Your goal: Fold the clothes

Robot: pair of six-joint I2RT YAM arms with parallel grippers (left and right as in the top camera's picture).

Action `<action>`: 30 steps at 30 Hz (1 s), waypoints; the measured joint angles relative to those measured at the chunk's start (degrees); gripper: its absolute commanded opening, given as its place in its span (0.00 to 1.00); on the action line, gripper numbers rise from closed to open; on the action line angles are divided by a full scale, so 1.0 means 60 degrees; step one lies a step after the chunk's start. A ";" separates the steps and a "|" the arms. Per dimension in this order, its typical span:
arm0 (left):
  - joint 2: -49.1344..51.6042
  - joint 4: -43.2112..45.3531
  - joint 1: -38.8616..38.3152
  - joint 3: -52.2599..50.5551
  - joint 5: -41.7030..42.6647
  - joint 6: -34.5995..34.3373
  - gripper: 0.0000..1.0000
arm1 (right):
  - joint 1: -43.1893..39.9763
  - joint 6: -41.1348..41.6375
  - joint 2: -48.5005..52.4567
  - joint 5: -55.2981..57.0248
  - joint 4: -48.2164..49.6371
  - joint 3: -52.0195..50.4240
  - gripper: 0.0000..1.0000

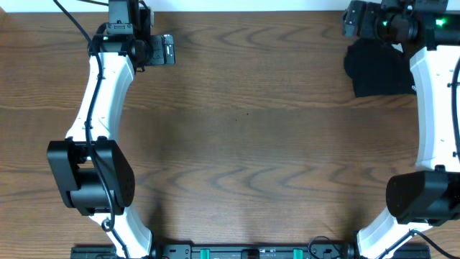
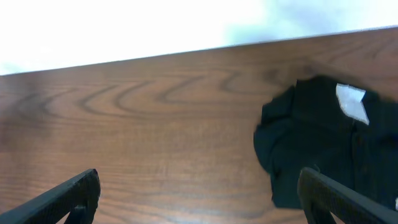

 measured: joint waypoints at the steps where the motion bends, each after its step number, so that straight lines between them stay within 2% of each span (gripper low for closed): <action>1: 0.0000 0.0004 0.0000 0.0000 0.0000 0.0000 0.98 | 0.0000 -0.0109 0.0000 0.0015 0.0040 0.0000 0.99; 6: 0.0000 0.0004 0.0000 0.0000 0.0000 0.0000 0.98 | 0.0000 -0.0619 -0.0080 0.0113 0.0259 -0.0142 0.99; 9: 0.0000 0.0004 0.0000 0.0000 0.0000 0.0000 0.98 | 0.0004 -0.0739 -0.0637 0.0168 0.1504 -0.1162 0.99; 14: 0.0000 -0.0004 0.0000 0.0000 0.0004 0.0000 0.98 | 0.0055 -0.0889 -0.2732 0.0237 0.5410 -0.4947 0.99; 18: 0.0000 0.0007 0.0000 0.0000 0.0007 0.0000 0.98 | 0.0200 -0.1002 -0.4685 0.0237 0.7173 -0.7978 0.99; 22: 0.0000 0.0004 0.0000 0.0000 0.0025 0.0000 0.98 | 0.0124 -0.1122 -0.6892 0.0237 0.7654 -1.0622 0.99; 30: 0.0000 -0.0004 0.0000 0.0000 0.0084 0.0000 0.98 | -0.0324 -0.1162 -1.0910 0.0244 0.8987 -1.4546 0.99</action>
